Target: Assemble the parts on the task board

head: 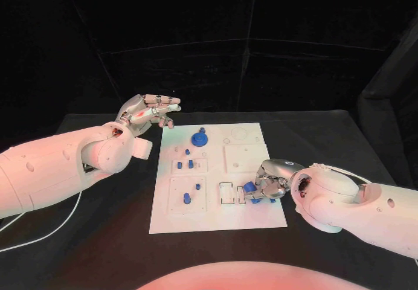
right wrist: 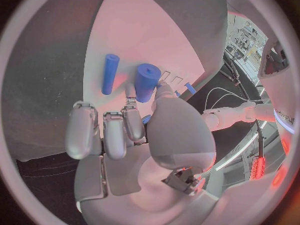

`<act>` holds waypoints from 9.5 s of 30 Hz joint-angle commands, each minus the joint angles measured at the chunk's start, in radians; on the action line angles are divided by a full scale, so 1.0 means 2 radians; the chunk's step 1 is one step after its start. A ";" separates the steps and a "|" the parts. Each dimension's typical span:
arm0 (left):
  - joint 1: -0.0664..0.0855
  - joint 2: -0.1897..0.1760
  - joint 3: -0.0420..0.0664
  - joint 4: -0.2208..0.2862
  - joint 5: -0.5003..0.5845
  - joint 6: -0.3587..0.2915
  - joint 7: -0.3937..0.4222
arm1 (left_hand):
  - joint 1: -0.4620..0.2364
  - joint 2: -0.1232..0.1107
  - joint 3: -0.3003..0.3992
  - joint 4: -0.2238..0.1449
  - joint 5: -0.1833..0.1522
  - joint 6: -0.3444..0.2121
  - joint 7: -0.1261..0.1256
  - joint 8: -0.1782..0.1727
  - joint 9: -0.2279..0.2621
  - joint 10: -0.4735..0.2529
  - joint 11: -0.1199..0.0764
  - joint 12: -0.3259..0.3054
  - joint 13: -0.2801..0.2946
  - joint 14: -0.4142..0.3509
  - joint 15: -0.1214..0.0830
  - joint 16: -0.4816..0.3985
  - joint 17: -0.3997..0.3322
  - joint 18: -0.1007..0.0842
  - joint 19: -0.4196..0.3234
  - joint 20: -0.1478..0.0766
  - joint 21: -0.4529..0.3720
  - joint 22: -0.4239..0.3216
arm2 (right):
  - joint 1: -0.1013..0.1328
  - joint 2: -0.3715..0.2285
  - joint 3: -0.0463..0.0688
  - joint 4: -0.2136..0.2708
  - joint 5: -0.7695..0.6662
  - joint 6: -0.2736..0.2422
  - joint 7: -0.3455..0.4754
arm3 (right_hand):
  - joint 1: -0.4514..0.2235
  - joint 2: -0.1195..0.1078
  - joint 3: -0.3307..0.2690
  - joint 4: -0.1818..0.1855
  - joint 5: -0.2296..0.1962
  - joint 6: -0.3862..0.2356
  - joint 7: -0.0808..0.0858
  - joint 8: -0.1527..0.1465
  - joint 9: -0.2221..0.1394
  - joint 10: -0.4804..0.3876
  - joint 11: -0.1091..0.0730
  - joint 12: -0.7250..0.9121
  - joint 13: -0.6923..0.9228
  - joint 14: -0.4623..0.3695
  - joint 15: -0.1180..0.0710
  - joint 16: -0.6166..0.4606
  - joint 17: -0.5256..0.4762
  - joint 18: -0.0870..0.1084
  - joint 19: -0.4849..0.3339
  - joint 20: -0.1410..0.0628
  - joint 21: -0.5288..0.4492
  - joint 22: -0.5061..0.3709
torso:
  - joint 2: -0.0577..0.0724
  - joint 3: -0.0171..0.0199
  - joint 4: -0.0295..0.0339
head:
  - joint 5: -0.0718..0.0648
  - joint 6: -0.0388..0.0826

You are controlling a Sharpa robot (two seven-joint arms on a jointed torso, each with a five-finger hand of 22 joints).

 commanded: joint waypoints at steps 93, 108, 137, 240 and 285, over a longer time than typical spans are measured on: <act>0.001 -0.006 0.000 0.004 0.002 0.009 -0.005 | -0.006 -0.001 -0.003 0.001 0.004 -0.006 0.001 0.004 0.000 -0.007 0.000 0.003 0.001 -0.005 0.001 -0.001 -0.003 0.007 -0.003 0.001 -0.003 -0.001 | -0.004 0.048 -0.003 0.008 0.057 -0.076 0.018 | 0.036 -0.004 0.021 -0.053 -0.108 0.036 -0.013 -0.006 0.051 0.005 -0.011 -0.045 0.004 0.037 -0.011 0.002 0.056 -0.010 0.004 -0.008 0.005 0.012 | 0.000 -0.0004 -0.0004 | 0.006 0.000; 0.001 -0.007 0.000 0.005 0.002 0.009 -0.006 | -0.006 -0.001 -0.003 0.001 0.004 -0.006 0.001 0.004 0.000 -0.007 0.000 0.003 0.001 -0.005 0.001 -0.001 -0.003 0.007 -0.003 0.001 -0.003 -0.001 | -0.004 0.044 -0.003 0.007 0.073 -0.097 0.036 | 0.034 0.009 0.017 -0.054 -0.088 0.036 -0.013 -0.008 0.052 0.007 -0.012 -0.044 0.006 0.037 -0.012 0.002 0.056 -0.010 0.004 -0.009 0.004 0.012 | 0.000 -0.0001 -0.0005 | 0.006 0.000; 0.001 -0.005 -0.001 0.002 0.002 0.010 -0.006 | -0.006 -0.001 -0.003 0.001 0.004 -0.006 0.001 0.004 0.000 -0.007 0.000 0.003 0.001 -0.005 0.001 -0.001 -0.003 0.007 -0.003 0.001 -0.003 -0.001 | -0.003 -0.082 -0.003 0.033 0.066 -0.064 0.021 | 0.028 0.017 -0.011 -0.050 -0.023 0.006 0.003 -0.040 0.039 -0.026 0.002 -0.115 -0.043 0.034 0.000 -0.007 0.045 -0.006 -0.005 0.002 -0.010 -0.009 | -0.003 0.0000 -0.0069 | -0.012 0.005; 0.001 -0.012 -0.005 0.008 0.002 0.018 -0.011 | -0.006 0.000 0.003 -0.003 0.021 -0.011 0.001 0.010 0.000 -0.014 0.001 0.012 0.000 -0.010 0.001 -0.002 -0.012 0.007 -0.004 0.001 -0.004 -0.002 | -0.004 0.018 -0.003 0.015 0.154 -0.075 -0.039 | 0.032 -0.015 0.083 -0.019 0.108 0.047 -0.011 -0.049 0.048 -0.006 -0.011 -0.094 -0.019 0.040 -0.010 0.007 0.074 -0.012 0.008 -0.007 0.008 0.024 | -0.003 -0.0009 -0.0059 | -0.004 -0.007; 0.001 -0.012 -0.005 0.006 0.002 0.023 -0.018 | -0.007 -0.001 0.003 -0.003 0.022 -0.011 0.002 0.011 0.000 -0.016 0.001 0.013 0.000 -0.013 0.001 -0.004 -0.018 0.007 -0.005 0.002 -0.004 -0.002 | -0.004 0.022 -0.003 0.016 0.127 -0.066 -0.032 | -0.074 -0.003 0.009 0.007 -0.082 0.051 -0.014 -0.041 0.064 -0.002 -0.013 -0.114 -0.034 0.040 -0.012 0.007 0.076 -0.013 0.009 -0.009 0.010 0.028 | -0.003 -0.0006 -0.0071 | -0.002 -0.010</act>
